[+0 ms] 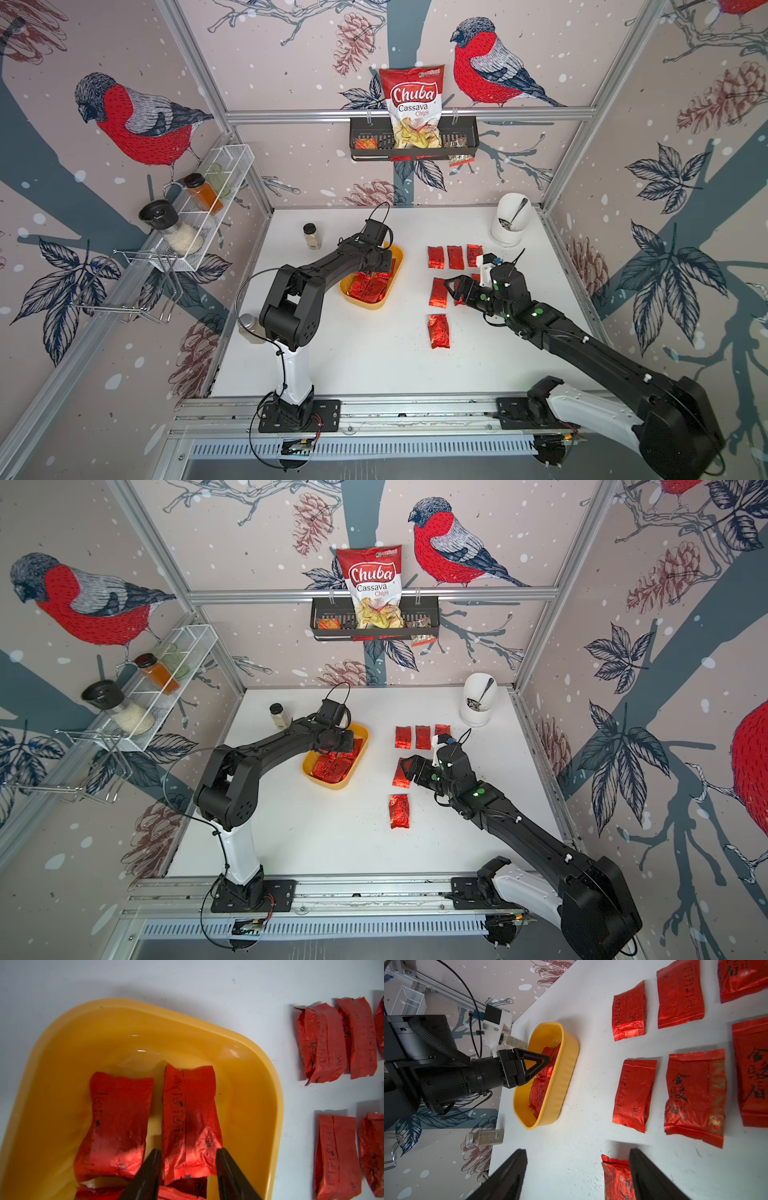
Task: Take the tea bags out of the storage box
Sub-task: Pick up the tea bag from the storage box.
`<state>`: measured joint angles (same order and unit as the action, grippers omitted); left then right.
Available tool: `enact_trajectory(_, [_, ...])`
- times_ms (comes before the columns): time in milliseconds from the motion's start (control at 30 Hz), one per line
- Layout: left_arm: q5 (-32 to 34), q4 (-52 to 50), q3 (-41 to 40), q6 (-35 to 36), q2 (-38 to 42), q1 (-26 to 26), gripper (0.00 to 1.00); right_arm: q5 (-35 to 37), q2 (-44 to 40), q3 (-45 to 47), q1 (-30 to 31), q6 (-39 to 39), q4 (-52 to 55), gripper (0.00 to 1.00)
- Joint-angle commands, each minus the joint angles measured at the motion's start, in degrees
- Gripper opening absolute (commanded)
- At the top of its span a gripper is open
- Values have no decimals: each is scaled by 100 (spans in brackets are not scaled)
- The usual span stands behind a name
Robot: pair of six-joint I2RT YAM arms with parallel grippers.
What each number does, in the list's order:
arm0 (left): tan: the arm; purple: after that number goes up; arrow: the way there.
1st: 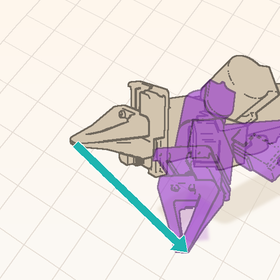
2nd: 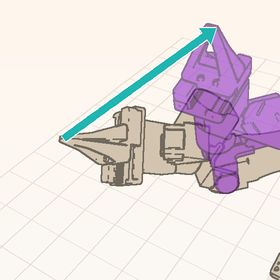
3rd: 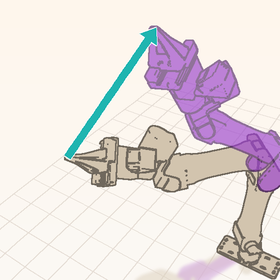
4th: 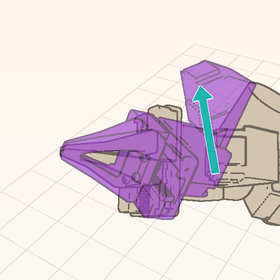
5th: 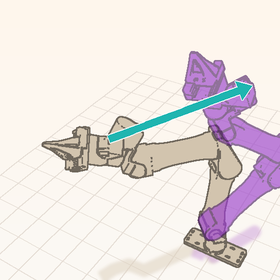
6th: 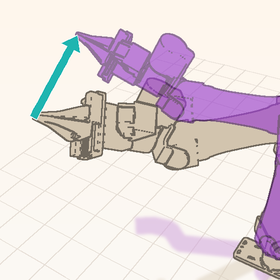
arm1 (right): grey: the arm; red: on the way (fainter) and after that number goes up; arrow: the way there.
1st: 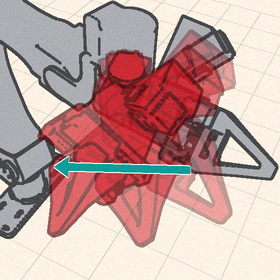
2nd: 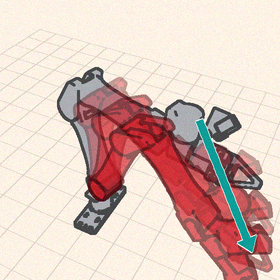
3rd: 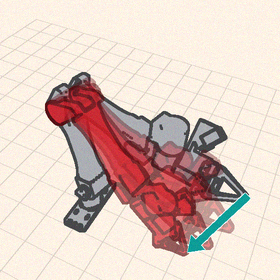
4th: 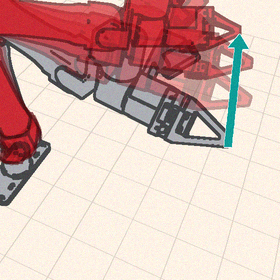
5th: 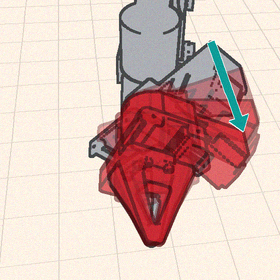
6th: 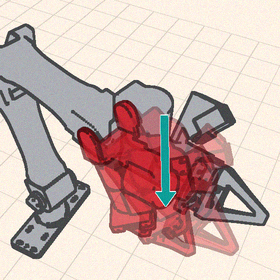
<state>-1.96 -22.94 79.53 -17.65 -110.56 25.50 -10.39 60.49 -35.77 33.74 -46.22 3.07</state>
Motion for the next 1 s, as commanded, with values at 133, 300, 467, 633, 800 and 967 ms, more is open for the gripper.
enact_trajectory(133, [-566,60,161,17,-278,-208,46,-59,76,-45,1,87,-210,82])
enact_trajectory(300, [-821,100,106,-1,-430,-286,38,-84,122,-53,1,60,-246,81])
enact_trajectory(467, [-828,146,-11,-64,-375,-317,23,-77,126,-71,9,60,-237,81])
enact_trajectory(633, [-870,182,-71,-110,-179,-350,3,-63,117,-71,10,60,-219,80])
enact_trajectory(800, [-912,150,-85,-149,-68,-379,0,-65,96,-70,10,60,-207,80])
enact_trajectory(967, [-748,25,-25,-172,325,-385,0,-60,95,-177,4,166,-128,80])
